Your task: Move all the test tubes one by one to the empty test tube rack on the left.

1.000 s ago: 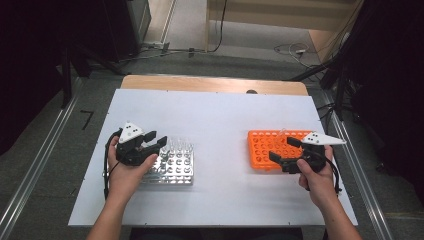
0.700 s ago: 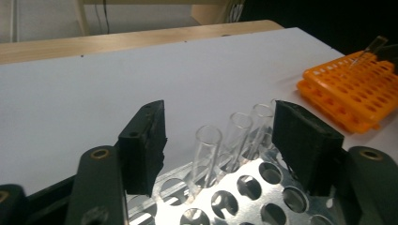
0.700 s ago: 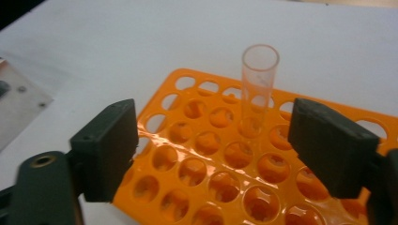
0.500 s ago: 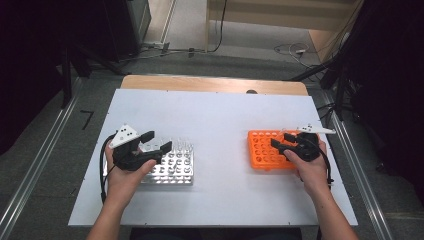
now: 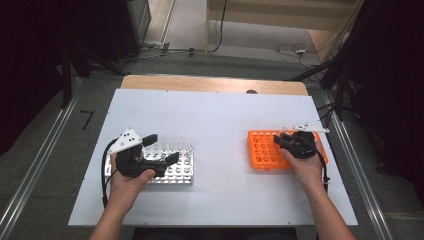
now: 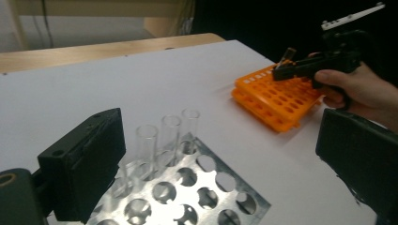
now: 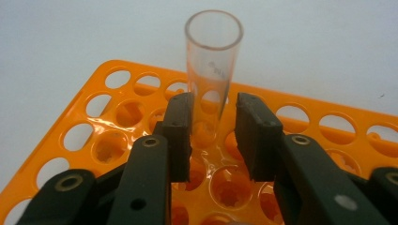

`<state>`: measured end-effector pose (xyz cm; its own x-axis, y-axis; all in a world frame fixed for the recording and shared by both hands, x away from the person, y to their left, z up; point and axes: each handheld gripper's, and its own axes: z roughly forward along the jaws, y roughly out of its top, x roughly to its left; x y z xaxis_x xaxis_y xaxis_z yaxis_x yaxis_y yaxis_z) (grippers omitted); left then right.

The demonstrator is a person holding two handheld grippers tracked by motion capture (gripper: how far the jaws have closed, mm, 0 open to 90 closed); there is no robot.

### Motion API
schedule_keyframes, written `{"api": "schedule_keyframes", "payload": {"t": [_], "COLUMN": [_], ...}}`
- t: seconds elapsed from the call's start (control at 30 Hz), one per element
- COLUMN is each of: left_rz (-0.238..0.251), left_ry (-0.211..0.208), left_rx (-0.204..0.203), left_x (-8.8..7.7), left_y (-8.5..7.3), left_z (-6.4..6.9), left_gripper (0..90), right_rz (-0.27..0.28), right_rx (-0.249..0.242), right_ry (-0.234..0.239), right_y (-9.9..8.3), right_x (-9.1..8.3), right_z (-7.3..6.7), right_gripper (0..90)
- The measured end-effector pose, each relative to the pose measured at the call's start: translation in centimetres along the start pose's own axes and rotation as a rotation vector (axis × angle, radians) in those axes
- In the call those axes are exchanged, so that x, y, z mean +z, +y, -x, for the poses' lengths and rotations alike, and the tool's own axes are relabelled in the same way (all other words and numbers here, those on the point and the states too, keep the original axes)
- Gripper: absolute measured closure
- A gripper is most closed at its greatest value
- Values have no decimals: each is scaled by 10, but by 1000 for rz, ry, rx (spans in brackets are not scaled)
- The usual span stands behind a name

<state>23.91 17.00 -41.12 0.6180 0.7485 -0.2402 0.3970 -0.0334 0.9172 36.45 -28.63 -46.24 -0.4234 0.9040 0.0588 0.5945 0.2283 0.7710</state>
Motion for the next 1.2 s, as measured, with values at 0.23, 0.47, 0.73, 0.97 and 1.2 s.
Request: {"api": "schedule_keyframes", "payload": {"t": [0.23,0.47,0.73,0.97,1.2], "left_rz": [-17,-22,-22,-23,-26], "left_ry": [-19,-26,-42,-57,-75], "left_rx": [17,30,36,42,55], "left_x": [8,11,14,18,20], "left_y": [0,0,0,1,2], "left_z": [9,13,16,21,26], "left_gripper": [0,3,15,17,16], "right_rz": [32,47,107,153,144], "right_rx": [-36,-62,-44,-53,-88], "right_ry": [-6,-8,22,67,112], "right_y": [-4,-6,-2,1,4], "right_x": [0,1,-11,-28,-39], "right_z": [-6,-8,-4,-4,-19], "right_gripper": [730,739,741,740,739]}}
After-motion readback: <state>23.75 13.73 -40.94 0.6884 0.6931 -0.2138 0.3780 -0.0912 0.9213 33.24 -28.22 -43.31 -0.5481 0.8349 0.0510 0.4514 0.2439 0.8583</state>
